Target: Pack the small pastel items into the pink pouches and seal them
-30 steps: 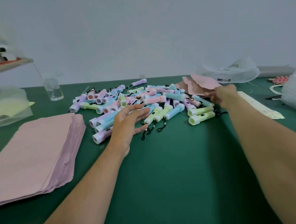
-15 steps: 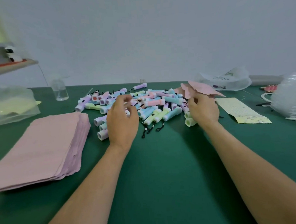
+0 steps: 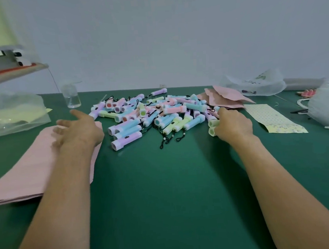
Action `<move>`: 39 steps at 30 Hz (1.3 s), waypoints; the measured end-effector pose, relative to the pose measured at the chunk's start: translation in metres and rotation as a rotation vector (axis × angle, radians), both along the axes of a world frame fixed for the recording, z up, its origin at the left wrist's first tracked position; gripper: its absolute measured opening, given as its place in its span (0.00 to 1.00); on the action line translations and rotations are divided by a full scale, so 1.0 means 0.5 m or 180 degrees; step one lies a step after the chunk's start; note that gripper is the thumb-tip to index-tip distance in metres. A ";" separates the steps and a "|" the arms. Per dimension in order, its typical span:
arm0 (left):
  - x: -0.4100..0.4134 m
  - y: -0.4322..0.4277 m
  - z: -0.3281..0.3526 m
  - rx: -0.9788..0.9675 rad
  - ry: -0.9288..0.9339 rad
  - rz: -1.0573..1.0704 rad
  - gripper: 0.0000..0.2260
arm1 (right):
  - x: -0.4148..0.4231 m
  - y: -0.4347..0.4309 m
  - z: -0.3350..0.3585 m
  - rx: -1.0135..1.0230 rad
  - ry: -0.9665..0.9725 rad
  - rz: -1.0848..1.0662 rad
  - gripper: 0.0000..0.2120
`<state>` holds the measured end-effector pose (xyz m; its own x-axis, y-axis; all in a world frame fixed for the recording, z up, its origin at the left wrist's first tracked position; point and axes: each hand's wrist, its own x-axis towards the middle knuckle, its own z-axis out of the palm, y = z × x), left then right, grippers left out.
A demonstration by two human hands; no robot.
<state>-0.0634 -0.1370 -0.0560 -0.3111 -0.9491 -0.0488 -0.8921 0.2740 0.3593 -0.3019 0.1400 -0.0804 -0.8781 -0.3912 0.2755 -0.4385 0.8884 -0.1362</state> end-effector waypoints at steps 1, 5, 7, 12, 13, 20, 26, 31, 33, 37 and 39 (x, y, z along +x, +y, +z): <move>0.004 0.000 0.001 -0.0065 -0.0045 -0.0020 0.42 | 0.002 0.001 0.002 0.0035 0.0003 -0.0001 0.14; 0.015 0.003 0.011 -0.0221 -0.0150 -0.0089 0.42 | 0.010 0.002 0.007 0.0168 0.0028 0.0034 0.16; 0.025 -0.003 0.019 -0.0236 -0.0160 -0.0213 0.30 | 0.013 0.002 0.007 0.0152 0.0019 0.0063 0.16; 0.059 0.003 0.064 -0.0248 0.0250 -0.0421 0.07 | 0.027 -0.009 0.014 0.0066 0.0048 0.0013 0.12; 0.058 0.008 0.075 -0.0454 0.0461 -0.0355 0.07 | 0.030 -0.013 0.014 0.0047 0.0074 -0.0008 0.12; 0.007 0.105 0.195 -0.0669 0.4232 -0.1213 0.20 | 0.049 -0.044 -0.013 -0.2557 -0.0420 0.1169 0.14; -0.147 0.145 0.122 0.1522 0.5999 -0.1115 0.21 | 0.066 -0.057 -0.008 -0.3933 -0.3503 0.1932 0.38; -0.181 0.138 -0.050 0.1636 0.5442 -0.0217 0.20 | 0.064 -0.051 -0.009 -0.3827 -0.3649 0.2537 0.31; -0.183 0.126 -0.079 0.1674 0.5424 -0.0103 0.19 | 0.061 -0.044 -0.012 -0.3588 -0.3509 0.2582 0.22; -0.184 0.116 -0.094 0.2034 0.5548 -0.0220 0.19 | 0.064 -0.033 -0.020 -0.3179 -0.3343 0.2409 0.18; -0.190 0.119 -0.098 0.2232 0.5709 -0.0274 0.21 | 0.067 -0.033 -0.017 -0.3025 -0.3540 0.2171 0.28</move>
